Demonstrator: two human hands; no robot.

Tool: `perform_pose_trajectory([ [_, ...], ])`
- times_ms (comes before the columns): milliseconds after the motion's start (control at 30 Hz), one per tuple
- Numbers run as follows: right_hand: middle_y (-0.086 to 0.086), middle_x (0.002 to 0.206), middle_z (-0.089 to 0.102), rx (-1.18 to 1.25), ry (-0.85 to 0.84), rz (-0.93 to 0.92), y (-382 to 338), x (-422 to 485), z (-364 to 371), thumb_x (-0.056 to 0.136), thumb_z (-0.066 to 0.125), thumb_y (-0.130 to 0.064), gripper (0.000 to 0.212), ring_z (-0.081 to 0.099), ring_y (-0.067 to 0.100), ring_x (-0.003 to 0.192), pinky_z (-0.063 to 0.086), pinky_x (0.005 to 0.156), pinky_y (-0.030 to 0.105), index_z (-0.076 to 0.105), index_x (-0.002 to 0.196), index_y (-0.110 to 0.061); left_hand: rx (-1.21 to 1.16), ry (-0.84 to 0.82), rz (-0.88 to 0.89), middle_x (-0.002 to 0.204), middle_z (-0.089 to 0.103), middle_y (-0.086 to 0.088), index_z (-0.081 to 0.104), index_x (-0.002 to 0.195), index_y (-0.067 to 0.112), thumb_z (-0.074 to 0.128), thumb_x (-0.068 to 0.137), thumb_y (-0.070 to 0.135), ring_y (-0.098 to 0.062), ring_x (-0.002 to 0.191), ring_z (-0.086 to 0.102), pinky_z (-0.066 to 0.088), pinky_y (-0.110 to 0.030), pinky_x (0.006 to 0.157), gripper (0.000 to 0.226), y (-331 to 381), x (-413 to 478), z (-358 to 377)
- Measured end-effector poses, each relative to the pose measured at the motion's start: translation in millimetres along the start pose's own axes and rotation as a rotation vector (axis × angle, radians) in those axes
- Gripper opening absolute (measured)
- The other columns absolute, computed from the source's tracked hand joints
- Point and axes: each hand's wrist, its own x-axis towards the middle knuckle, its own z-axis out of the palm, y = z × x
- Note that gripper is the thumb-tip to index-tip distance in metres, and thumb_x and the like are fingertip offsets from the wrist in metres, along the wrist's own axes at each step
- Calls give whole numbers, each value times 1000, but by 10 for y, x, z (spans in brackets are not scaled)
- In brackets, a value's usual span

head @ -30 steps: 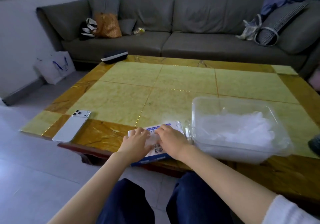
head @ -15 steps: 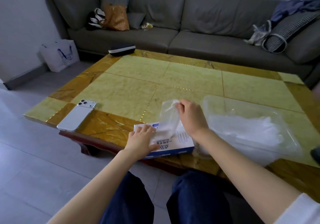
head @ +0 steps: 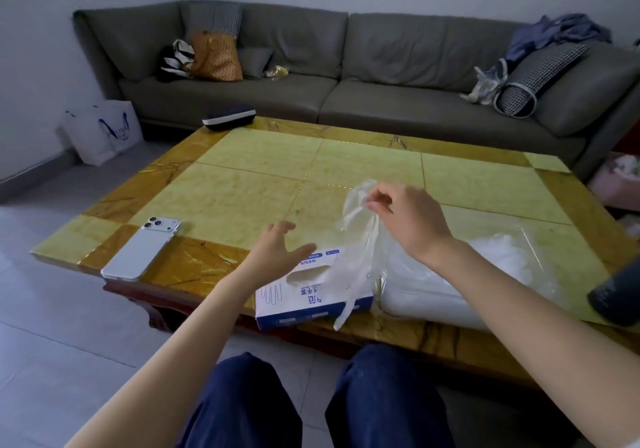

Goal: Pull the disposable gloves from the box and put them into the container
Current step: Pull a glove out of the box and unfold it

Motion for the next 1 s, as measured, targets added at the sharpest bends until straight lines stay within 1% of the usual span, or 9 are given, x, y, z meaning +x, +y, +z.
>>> perform_pose_trajectory([
  [167,-6,85,69,153,-1,-91,-88,-156,51,88,64,-23,11,62,8,75,54,70,28,70,92,-15,-73,-168,81,133,50,-1,44,133,14,58,81,59,-16,117,50,42,-34,101,71,418,-21,3],
  [300,-5,85,69,321,-29,-92,-104,-253,61,87,66,-18,11,64,9,79,53,77,29,71,93,-10,-263,-122,128,89,60,-3,58,96,6,64,86,39,-14,78,54,45,-24,72,35,550,-51,-11],
  [400,-4,117,61,555,-244,107,-90,-320,10,90,50,-42,45,57,10,110,44,94,17,59,122,-11,-378,-73,163,82,64,1,59,90,5,64,87,27,-11,74,58,48,-24,75,23,652,-113,-89],
  [467,-10,147,37,709,-421,232,-57,-335,-2,79,32,-71,82,36,7,132,28,109,23,35,144,-22,-441,-117,193,84,65,1,59,88,13,63,87,23,-10,79,62,51,-23,80,10,719,-161,-175],
  [567,-10,154,22,846,-524,353,-32,-294,-19,66,20,-79,95,33,11,136,21,114,31,17,149,-32,-560,-221,235,97,67,-11,60,93,13,63,83,22,-23,92,64,51,-32,90,14,788,-217,-289],
  [667,-2,140,49,1102,-610,314,-34,-252,-10,71,34,-71,83,50,13,125,37,109,33,40,139,-24,-652,-204,243,99,66,-16,60,99,8,63,79,24,-25,92,64,51,-34,90,25,801,-250,-365],
  [767,3,113,67,1252,-504,335,-52,-237,29,79,56,-39,47,61,17,109,44,100,29,61,116,-12,-657,-184,260,102,63,-21,59,106,4,64,78,27,-28,91,62,50,-41,90,36,718,-238,-402],
  [867,1,86,69,1443,-264,464,-6,-216,33,72,68,-13,26,65,16,86,53,81,23,59,97,-11,-657,-139,232,87,71,-1,57,108,-2,62,84,18,-13,80,67,55,-24,77,31,566,-201,-385],
  [1000,4,89,65,1386,-52,539,57,-175,-47,83,62,2,26,65,12,78,54,69,19,52,102,-13,-530,-137,140,77,63,0,57,96,3,63,87,15,-9,69,61,51,-17,68,16,375,-171,-275],
])
